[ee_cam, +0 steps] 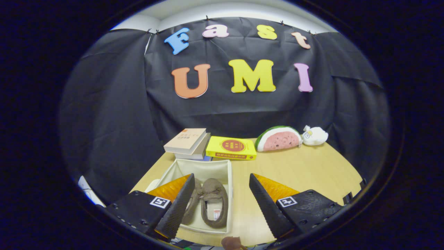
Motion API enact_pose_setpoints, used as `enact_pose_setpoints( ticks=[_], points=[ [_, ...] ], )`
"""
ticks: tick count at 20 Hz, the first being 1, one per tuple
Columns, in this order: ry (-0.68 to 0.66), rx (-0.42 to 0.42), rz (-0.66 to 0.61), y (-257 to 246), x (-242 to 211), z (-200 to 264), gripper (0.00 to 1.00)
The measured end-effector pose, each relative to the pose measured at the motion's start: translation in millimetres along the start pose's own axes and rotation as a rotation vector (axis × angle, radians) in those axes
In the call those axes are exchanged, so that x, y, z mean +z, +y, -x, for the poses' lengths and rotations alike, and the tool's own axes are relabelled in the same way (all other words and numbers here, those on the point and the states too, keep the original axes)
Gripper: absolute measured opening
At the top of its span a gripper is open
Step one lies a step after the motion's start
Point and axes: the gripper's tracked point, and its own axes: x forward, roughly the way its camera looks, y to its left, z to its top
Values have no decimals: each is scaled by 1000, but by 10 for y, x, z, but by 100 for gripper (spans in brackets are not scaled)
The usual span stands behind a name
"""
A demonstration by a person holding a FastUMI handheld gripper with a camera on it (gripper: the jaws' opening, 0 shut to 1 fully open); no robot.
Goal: Open the storage box then place both shoes into the box .Put the left shoe in first, then the right shoe, with the right side of both shoes facing outward in a uniform manner.
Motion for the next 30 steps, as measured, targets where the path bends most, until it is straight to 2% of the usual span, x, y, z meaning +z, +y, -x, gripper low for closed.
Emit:
enact_pose_setpoints(
  ticks=[6,10,18,30],
  points=[
    [-269,-51,47,-251,167,346,96],
    [-403,-20,22,-314,208,569,96],
    [-326,-13,25,-570,90,702,96],
    [-373,15,-6,-610,153,870,96]
  ],
)
